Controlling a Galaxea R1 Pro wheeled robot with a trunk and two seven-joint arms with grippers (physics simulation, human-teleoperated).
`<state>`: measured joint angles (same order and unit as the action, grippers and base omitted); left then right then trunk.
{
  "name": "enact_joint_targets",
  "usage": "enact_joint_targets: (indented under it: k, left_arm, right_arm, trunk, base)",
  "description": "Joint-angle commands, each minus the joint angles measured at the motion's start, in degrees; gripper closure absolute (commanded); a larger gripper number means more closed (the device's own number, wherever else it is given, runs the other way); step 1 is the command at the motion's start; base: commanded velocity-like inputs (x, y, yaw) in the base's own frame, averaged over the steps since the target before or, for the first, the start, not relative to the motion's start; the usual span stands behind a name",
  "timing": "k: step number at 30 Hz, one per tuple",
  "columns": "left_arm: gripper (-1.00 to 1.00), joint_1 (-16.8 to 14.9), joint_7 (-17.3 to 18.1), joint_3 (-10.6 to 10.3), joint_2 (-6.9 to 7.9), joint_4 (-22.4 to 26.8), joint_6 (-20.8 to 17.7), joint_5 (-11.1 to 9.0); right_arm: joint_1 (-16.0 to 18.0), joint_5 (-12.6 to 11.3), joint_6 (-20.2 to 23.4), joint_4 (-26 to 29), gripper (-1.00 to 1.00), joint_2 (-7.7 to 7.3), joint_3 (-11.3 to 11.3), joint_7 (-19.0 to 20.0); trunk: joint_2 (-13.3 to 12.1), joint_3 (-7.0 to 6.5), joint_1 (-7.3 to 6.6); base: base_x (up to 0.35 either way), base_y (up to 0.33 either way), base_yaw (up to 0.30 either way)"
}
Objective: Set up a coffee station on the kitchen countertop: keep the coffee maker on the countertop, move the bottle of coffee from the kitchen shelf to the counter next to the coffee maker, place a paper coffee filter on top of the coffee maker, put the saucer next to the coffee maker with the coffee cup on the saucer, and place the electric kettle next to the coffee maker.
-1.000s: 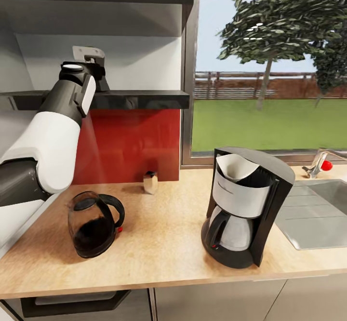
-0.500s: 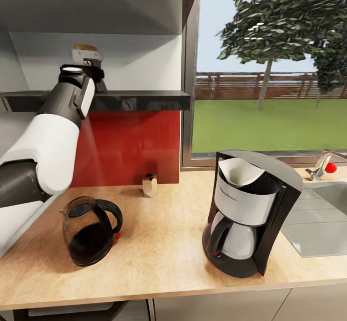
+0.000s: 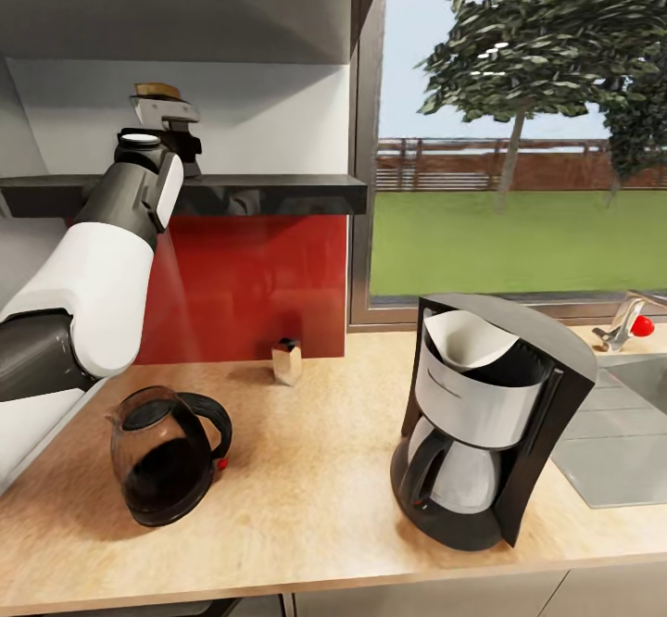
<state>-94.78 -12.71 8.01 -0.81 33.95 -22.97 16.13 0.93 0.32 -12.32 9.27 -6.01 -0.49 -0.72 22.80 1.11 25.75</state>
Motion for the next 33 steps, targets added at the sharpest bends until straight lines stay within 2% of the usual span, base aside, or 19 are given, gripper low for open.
enact_joint_targets:
  k: [1,23,33]
  left_arm:
    - [-1.0,-0.05,0.06,0.25,-0.07,0.06,-0.23,0.31]
    - [-1.0,0.45,0.2,0.25,-0.07,0.02,-0.23,0.28]
    - [-1.0,2.61,0.23,0.21,-0.1,2.55,-0.31,0.43]
  right_arm:
    - [0.04,0.03,-0.18,-0.04,-1.0,0.02,-0.04,-0.07]
    - [0.04,0.03,-0.16,-0.04,-1.0,0.02,-0.04,-0.07]
    - [0.04,0.03,-0.16,-0.06,-1.0,-0.01,-0.04,-0.07]
  trunk:
    - [0.11,0.12,0.03]
    - [0.11,0.12,0.03]
    - [0.11,0.12,0.03]
  base:
    - [0.002,0.0,0.0]
    - [0.021,0.0,0.0]
    - [0.002,0.0,0.0]
